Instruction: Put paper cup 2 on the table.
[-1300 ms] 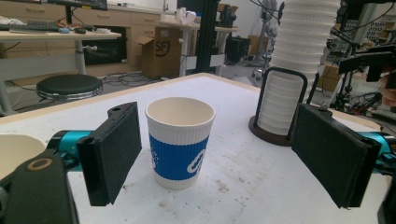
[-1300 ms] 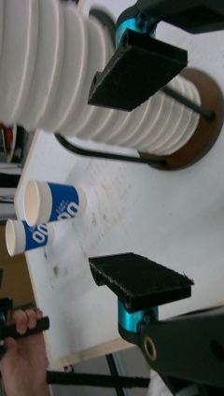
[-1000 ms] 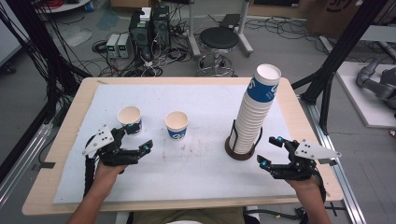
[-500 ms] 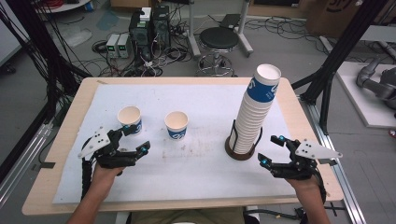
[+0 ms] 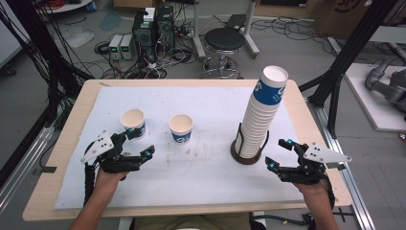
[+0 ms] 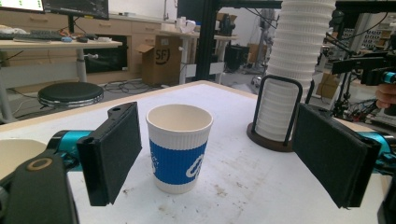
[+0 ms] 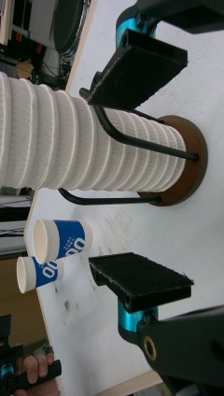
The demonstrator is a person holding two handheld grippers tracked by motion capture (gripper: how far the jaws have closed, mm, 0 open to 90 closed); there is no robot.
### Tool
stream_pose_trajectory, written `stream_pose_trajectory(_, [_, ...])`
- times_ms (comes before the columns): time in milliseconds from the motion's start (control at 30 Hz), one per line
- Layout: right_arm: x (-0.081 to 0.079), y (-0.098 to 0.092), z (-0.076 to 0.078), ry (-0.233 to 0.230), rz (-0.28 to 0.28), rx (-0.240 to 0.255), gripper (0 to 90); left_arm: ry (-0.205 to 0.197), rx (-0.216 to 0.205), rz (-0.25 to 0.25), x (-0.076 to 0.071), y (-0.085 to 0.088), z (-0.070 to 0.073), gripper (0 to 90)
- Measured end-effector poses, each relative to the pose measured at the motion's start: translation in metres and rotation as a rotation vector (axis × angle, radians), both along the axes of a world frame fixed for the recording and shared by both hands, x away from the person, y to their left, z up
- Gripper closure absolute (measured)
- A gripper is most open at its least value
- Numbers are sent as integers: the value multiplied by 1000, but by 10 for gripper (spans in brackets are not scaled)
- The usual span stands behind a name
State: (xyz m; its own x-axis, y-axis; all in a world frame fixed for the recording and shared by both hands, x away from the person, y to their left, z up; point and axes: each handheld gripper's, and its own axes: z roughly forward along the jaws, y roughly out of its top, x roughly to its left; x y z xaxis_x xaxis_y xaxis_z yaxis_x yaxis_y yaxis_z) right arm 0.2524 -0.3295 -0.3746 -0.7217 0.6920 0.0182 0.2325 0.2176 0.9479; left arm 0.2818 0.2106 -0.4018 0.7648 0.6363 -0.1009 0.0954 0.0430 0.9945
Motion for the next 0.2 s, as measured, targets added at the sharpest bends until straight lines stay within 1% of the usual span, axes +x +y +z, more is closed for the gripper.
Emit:
stream_pose_trajectory(167, [0, -2, 0, 6, -4, 4, 199, 0, -1, 2, 1, 0, -1, 162])
stream_pose_trajectory(200, [1, -2, 0, 1, -4, 2, 198, 0, -1, 2, 1, 0, -1, 162])
